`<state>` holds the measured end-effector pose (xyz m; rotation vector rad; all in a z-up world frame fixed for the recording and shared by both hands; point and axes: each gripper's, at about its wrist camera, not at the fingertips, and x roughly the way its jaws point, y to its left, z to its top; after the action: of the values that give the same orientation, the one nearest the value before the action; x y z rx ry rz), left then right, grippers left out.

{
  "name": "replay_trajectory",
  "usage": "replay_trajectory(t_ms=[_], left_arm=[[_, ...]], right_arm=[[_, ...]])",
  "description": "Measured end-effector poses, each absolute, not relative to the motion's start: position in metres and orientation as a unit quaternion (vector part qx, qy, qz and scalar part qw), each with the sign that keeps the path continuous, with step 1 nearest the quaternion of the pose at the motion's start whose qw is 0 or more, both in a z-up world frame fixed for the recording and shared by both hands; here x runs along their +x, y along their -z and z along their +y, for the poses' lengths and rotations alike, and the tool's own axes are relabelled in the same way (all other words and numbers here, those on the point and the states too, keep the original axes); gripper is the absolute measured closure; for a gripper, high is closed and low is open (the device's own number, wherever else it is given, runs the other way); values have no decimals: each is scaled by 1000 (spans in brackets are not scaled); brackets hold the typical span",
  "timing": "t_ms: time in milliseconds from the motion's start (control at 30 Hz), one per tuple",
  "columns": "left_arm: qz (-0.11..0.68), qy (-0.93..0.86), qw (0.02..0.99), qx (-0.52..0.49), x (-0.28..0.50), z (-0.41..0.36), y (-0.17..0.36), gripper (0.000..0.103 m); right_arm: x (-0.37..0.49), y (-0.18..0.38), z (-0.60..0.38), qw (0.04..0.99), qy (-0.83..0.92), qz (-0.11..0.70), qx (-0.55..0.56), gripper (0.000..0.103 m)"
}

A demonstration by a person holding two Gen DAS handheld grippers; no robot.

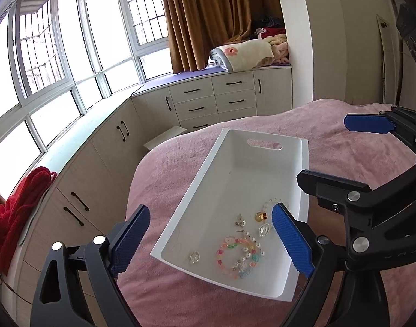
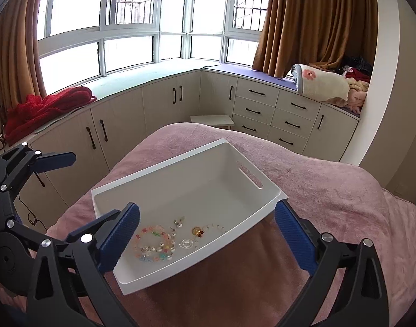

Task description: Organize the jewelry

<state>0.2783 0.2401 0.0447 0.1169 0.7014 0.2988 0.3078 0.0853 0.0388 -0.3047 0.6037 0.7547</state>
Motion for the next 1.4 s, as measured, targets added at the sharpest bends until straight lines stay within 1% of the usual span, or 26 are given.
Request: replay_trajectory(t_ms=[100, 233, 367, 633, 967, 1400], left_arm=[[329, -153, 930, 63, 267, 237, -44, 11], [323, -152, 933, 41, 255, 240, -38, 11], [328, -152, 932, 18, 245, 243, -24, 11], [330, -164, 930, 6, 233, 245, -1, 11], [320, -154, 935, 11, 232, 240, -2, 11], [327, -153, 932, 11, 233, 239, -4, 11]], right_arm=[[298, -37, 77, 881, -356, 281, -133, 5], [290, -28, 65, 883, -352, 285, -120, 5], [282, -14, 57, 888, -342, 285, -118, 5], [273, 9, 48, 890, -331, 291, -115, 5], [272, 7, 48, 891, -329, 287, -120, 5], [273, 2, 48, 891, -325, 289, -131, 5]])
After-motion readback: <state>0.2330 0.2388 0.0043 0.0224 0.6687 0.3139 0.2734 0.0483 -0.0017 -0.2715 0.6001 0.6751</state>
